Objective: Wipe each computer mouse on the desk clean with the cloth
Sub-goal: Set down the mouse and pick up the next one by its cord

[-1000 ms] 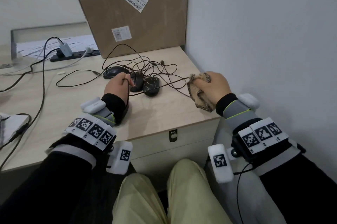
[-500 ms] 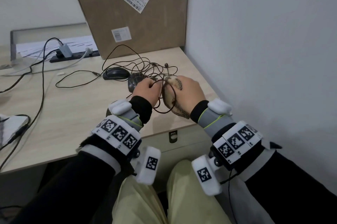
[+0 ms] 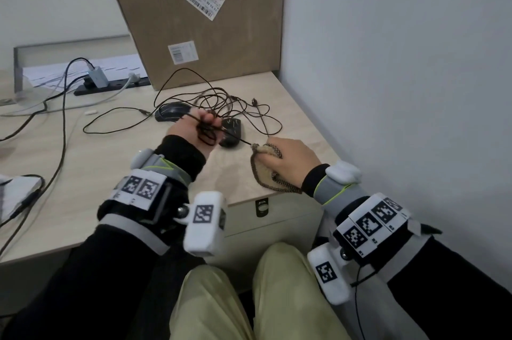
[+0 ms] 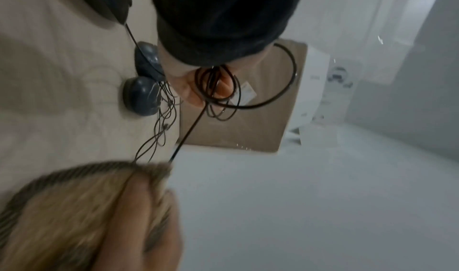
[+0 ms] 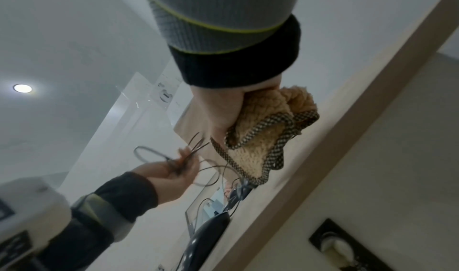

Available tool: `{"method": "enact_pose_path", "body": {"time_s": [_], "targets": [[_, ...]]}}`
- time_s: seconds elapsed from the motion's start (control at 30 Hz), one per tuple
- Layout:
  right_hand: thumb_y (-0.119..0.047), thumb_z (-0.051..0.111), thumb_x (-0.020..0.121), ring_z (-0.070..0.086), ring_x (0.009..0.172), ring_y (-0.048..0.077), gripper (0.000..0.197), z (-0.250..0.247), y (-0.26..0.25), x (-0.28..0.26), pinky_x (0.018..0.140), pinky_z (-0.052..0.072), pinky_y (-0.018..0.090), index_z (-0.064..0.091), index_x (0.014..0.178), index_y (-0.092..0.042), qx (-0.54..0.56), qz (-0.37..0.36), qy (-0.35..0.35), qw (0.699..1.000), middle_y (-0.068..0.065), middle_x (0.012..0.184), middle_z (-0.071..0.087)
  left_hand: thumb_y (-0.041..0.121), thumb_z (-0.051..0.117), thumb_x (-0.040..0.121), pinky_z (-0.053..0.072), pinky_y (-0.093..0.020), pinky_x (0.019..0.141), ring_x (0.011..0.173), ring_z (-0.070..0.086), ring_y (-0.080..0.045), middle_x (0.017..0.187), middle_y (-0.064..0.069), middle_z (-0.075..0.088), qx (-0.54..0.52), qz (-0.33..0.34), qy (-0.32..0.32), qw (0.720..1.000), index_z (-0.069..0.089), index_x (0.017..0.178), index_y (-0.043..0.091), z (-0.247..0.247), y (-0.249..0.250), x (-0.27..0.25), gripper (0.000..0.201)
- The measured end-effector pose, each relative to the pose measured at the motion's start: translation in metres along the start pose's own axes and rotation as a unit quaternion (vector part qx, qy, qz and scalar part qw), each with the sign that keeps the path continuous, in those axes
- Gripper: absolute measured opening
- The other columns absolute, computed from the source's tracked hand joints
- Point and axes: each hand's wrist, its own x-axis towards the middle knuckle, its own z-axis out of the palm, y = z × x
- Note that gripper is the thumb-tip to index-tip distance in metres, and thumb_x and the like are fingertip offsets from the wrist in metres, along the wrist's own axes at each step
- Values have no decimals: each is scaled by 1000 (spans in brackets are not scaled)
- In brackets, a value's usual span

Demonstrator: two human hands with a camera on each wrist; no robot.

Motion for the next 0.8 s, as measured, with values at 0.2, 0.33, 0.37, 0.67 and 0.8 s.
{"method": "enact_pose_path", "body": {"time_s": [0.2,0.33,0.37,0.67,0.8], "targets": [[-35,60,87,47,70,21,37,-23,30,2,57,31,31,39,57,-27,75,74,72,992,-6,61,46,14,36,95,52,-23,51,28,34,-7,36,7,32,97,23,106,989,41,70,18,-32,36,17,25],[-31,62,85,53,75,21,23,-33,30,7,68,41,34,55,65,-22,131,103,103,981,1,72,56,10,36,92,41,-23,47,46,39,-18,58,-4,40,400,182,118,890,53,67,16,-43,31,17,31],[-30,61,85,54,74,24,23,-33,26,8,69,43,35,58,70,-13,139,106,112,978,4,71,57,10,37,92,41,-25,53,54,42,-21,63,-6,45,464,227,108,850,55,70,14,-40,25,12,29],[-32,55,87,49,69,27,38,-16,-4,13,62,33,30,39,56,-18,146,119,138,972,-2,58,45,26,44,95,31,-26,67,77,46,-23,80,-2,54,708,264,30,655,53,88,18,-9,-25,-14,14],[-37,53,88,54,73,30,33,-6,-9,12,62,36,32,47,66,-13,110,82,122,983,4,67,54,27,53,91,32,-26,61,70,47,-20,71,-2,53,620,221,14,752,52,75,15,-4,-38,-13,19]]}}
